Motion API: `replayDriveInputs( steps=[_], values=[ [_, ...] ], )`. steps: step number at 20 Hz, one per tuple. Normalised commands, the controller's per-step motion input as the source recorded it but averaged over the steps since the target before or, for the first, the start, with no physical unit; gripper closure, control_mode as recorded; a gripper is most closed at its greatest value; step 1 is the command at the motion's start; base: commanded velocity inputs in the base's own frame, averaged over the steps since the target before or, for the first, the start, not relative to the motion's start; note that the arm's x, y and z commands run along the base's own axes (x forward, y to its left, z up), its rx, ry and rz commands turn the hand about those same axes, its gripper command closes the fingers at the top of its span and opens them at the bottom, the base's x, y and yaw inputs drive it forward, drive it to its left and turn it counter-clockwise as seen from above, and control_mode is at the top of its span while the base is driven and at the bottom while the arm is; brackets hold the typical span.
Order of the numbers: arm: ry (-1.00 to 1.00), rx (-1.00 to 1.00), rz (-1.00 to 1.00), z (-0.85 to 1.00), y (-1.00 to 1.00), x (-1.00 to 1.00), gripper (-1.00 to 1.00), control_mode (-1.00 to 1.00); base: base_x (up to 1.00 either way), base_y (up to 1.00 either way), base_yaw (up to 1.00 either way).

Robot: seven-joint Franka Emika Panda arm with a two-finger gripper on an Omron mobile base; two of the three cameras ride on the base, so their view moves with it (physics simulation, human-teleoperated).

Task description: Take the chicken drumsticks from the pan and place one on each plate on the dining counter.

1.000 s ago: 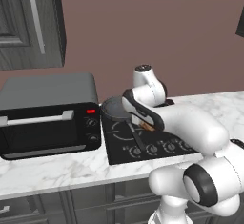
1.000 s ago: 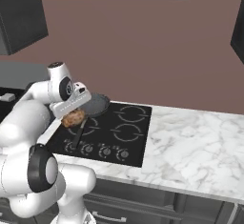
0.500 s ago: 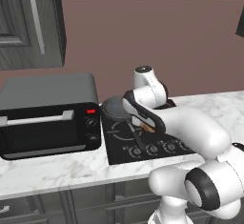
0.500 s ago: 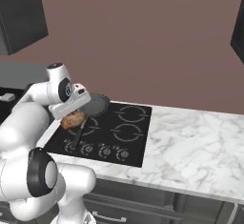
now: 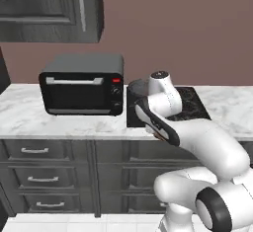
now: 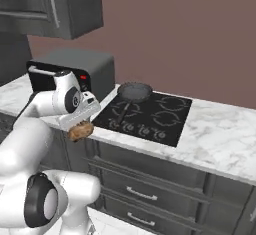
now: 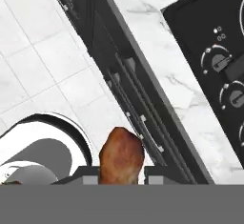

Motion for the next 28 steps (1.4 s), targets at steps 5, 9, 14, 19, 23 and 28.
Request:
replayDriveInputs(
  steps=[5, 9, 14, 19, 23, 28],
  values=[
    [0.00, 0.00, 0.00, 0.00, 0.00, 0.00, 1.00, 1.00, -0.30, -0.10, 1.00],
    [0.00, 0.00, 0.00, 0.00, 0.00, 0.00, 1.00, 1.00, -0.08, 0.00, 1.00],
    [0.00, 0.00, 0.00, 0.00, 0.00, 0.00, 1.00, 1.00, -0.05, 0.00, 1.00],
    [0.00, 0.00, 0.00, 0.00, 0.00, 0.00, 1.00, 1.00, -0.04, 0.00, 1.00],
    [0.00, 0.00, 0.00, 0.00, 0.00, 0.00, 1.00, 1.00, -0.04, 0.00, 1.00],
    [0.00, 0.00, 0.00, 0.00, 0.00, 0.00, 1.00, 1.00, -0.04, 0.00, 1.00]
  ],
)
